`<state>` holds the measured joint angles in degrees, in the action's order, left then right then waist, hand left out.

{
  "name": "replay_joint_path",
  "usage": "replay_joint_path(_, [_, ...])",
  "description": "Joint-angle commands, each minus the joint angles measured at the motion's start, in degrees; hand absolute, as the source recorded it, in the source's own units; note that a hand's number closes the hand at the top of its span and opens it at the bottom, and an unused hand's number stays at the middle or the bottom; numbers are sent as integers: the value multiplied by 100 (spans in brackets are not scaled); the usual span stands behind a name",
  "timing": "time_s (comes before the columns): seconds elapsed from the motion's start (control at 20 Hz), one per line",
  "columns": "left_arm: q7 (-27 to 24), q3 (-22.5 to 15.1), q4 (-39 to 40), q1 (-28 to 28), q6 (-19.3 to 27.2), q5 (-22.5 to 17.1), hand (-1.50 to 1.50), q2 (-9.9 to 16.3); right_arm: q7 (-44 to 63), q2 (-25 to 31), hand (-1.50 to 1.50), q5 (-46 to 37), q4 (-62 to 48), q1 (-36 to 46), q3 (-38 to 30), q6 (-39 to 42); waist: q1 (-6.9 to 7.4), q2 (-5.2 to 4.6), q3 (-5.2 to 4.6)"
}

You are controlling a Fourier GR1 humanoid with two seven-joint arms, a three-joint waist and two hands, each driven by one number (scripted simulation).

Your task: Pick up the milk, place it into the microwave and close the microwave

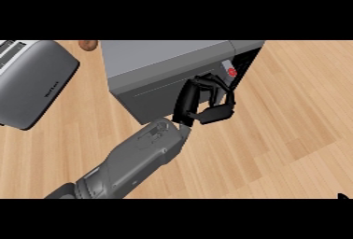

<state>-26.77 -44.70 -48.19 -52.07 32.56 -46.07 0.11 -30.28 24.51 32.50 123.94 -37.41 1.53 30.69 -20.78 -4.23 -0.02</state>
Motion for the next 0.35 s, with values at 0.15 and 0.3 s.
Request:
replay_joint_path(0.15, [69,161,507,-483,-177,-234,150,-10,15,164,-150,166,91,-128,-79,191,-108,-64,9])
replay_joint_path(0.3, [-21,123,574,-481,-151,-262,150,-11,47,189,-150,234,199,-205,-59,219,-119,-54,5])
